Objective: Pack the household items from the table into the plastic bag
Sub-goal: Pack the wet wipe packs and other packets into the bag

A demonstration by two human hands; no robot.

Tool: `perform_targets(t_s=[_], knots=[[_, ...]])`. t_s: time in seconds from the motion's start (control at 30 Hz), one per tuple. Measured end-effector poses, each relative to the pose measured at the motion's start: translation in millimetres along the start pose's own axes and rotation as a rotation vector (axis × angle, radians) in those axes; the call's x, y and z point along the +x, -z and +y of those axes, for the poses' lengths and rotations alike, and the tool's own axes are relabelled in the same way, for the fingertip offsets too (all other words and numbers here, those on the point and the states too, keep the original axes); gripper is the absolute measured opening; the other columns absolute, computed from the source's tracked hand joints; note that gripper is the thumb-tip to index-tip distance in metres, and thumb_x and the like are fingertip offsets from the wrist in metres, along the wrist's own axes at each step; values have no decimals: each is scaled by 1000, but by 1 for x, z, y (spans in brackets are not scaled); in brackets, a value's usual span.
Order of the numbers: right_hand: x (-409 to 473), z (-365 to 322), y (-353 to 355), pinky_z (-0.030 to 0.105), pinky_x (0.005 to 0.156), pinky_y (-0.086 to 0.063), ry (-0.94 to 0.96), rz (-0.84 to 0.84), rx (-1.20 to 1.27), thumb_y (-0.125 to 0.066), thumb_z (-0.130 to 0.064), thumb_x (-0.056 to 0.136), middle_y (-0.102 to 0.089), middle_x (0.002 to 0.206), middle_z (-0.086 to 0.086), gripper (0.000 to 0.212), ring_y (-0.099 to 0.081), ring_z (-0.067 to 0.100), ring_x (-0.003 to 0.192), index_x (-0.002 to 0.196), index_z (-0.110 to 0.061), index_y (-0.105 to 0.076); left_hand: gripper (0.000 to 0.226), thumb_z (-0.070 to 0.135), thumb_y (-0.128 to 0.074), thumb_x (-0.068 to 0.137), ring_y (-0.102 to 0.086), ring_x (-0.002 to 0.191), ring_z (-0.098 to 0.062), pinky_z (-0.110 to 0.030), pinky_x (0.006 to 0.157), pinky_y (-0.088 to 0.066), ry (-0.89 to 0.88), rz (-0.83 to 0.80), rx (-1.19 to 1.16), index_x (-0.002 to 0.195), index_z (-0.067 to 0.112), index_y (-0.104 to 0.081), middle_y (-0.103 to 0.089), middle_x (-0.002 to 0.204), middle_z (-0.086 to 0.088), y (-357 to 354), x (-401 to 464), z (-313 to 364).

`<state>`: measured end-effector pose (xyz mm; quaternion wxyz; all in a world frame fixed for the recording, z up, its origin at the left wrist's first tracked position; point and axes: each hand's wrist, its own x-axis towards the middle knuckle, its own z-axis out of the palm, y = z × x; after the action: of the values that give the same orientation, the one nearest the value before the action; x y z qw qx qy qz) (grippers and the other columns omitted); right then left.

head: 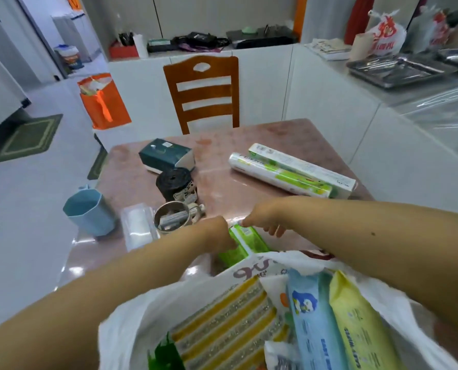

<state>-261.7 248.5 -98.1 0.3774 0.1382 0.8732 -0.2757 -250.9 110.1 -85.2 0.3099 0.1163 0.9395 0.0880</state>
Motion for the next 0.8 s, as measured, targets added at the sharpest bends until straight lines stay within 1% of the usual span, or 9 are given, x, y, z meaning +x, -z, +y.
perform_targets(t_s=[0.1,0.17,0.23,0.3,0.37,0.43,0.57,0.67,0.8], knots=[[16,9,-22,38,87,-50,-97,-61,192,-59,-39,90,-58,110,18,46,-60,31,96,124,-10,-49,33,32,-65,84,-66,90,-25,-34,79,-55,103,-89,-321,104,6,-62,-66,102,-11,-17,16,-3],[19,10,-28,40,93,-50,-127,-92,297,-64,-33,87,-64,104,14,31,-63,30,99,107,-11,-55,39,26,-70,79,-66,89,-26,-35,71,-56,164,-77,-480,109,3,-60,-66,100,-12,-23,22,-5],[12,11,-26,40,93,-51,-131,-81,358,-67,-33,87,-65,100,12,31,-64,28,98,104,-10,-54,37,13,-69,79,-61,78,-24,-31,60,-53,199,-47,-624,111,-3,-58,-62,93,-14,-22,22,-5],[0,9,-14,37,88,-52,-76,-44,458,-65,-32,89,-64,95,8,31,-62,25,92,105,-8,-56,29,1,-66,78,-60,78,-30,-38,68,-55,169,25,-819,105,-9,-58,-61,97,-24,-13,23,-4],[-13,4,7,33,74,-52,23,35,605,-65,-28,90,-64,82,4,19,-62,20,76,91,-10,-58,16,-7,-60,83,-64,92,-38,-47,83,-56,88,104,-1023,99,-6,-57,-60,104,-30,10,12,1],[-34,-4,31,37,77,-55,147,88,748,-64,-23,90,-67,83,6,12,-64,21,73,89,-11,-60,10,-6,-56,88,-64,102,-39,-48,86,-55,-9,153,-1150,96,-1,-57,-62,110,-28,39,-9,8],[-100,-19,68,39,74,-58,391,318,858,-67,-17,87,-71,85,10,9,-69,23,73,90,-9,-64,21,14,-62,90,-64,98,-25,-37,80,-58,-139,275,-1020,109,11,-56,-62,111,-13,86,-73,13],[-175,-26,78,29,56,-58,502,453,871,-68,-23,86,-73,64,3,13,-70,16,57,86,-11,-63,27,22,-62,91,-65,93,-27,-41,82,-58,-172,289,-888,113,7,-58,-63,107,-15,97,-127,9],[-273,-23,61,23,40,-53,478,354,685,-61,-31,89,-68,52,3,20,-64,16,40,84,-13,-62,37,43,-64,86,-60,76,-22,-35,69,-55,-130,411,-585,109,14,-58,-61,95,-8,90,-196,5]])
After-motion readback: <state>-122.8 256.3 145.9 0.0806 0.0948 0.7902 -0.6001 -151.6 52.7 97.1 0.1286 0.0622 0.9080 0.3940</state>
